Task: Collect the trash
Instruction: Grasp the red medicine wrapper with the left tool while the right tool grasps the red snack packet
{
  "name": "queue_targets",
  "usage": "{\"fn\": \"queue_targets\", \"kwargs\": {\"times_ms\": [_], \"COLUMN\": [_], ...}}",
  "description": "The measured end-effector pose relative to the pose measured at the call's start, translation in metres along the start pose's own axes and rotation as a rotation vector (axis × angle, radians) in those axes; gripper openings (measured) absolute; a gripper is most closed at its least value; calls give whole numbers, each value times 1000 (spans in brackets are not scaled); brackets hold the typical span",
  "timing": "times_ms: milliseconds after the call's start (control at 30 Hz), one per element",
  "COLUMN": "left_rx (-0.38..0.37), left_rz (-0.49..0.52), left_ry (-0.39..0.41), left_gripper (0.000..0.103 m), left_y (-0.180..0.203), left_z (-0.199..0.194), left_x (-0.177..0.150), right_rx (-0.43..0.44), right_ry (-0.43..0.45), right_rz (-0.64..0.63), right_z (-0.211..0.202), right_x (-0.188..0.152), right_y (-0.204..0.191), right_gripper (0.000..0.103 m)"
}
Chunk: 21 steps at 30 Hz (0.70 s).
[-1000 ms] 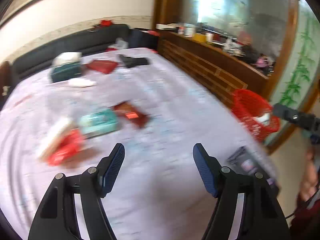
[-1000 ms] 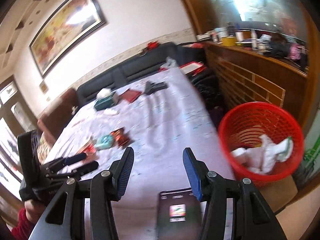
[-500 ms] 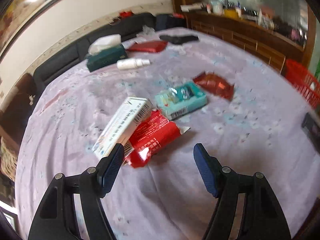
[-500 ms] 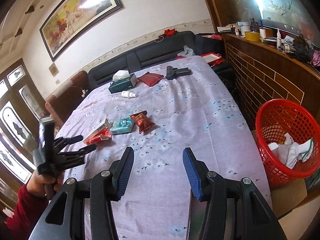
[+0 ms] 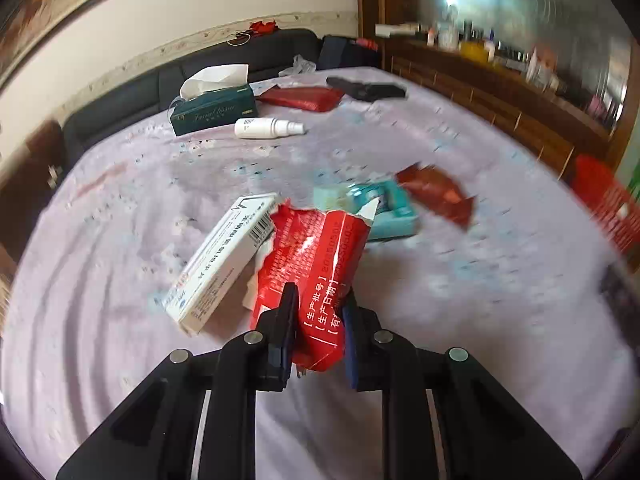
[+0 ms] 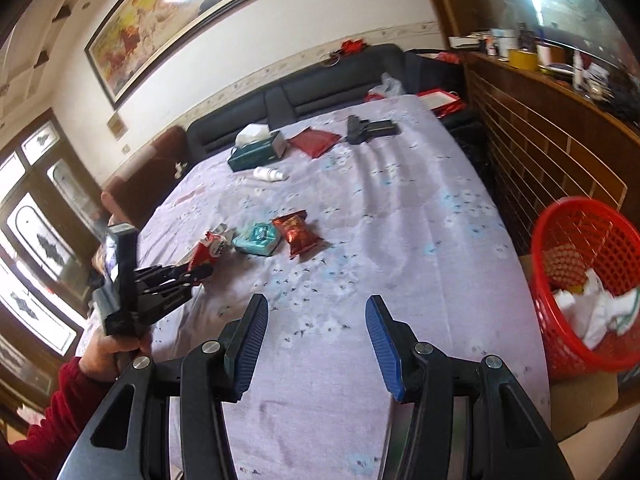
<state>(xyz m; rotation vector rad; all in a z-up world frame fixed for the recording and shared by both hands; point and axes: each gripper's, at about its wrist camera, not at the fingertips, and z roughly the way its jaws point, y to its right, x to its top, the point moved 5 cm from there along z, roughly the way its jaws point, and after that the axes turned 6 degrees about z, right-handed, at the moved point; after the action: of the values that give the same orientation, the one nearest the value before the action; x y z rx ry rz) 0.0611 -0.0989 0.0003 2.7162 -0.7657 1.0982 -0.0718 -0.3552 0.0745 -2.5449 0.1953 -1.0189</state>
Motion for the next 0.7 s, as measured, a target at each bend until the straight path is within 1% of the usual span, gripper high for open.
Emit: {"fn": "queue_targets", "kwargs": {"times_ms": [133,233,300,400,433,500,533,600,667,700], "left_rx": [-100,-128,-122,-86,-81,-70,-59,-56,-65,-61], "left_rz": [-93,-142,-162,-183,-189,-196,-193,-192,-193,-189], "left_ry": [61,79,89,101,103,108,110,112,112,114], "left_gripper": [19,19,19,19,19,19,19,19,19,19], "left_y": [4,8,9,8,7,6,7,7,8,8], "left_z": [-33,-48,-54,-59,-60,-62,-62,-62,-62,-62], "left_x": [-5,-12,-16,-22,-23,-25,-26,-26,-27,-26], "right_rx": [8,15,-1,-51,-59,-62,-77,-89,-78,-95], "right_ry": [-81,-149,-182,-202,-208,-245,-262,-276,-304,-308], "right_rz": [-81,-140,-184,-268,-271,-279,-285,-286,-289,-294], "right_z": [33,73,99,138,150,174,186,203,217,223], "right_x": [14,25,31,41,45,50,52,56,57,57], "right_y": [-17,-30,-37,-44,-43,-43,-41,-39,-39,-39], "right_gripper": [55,55,55,55,55,55,55,54,54,54]}}
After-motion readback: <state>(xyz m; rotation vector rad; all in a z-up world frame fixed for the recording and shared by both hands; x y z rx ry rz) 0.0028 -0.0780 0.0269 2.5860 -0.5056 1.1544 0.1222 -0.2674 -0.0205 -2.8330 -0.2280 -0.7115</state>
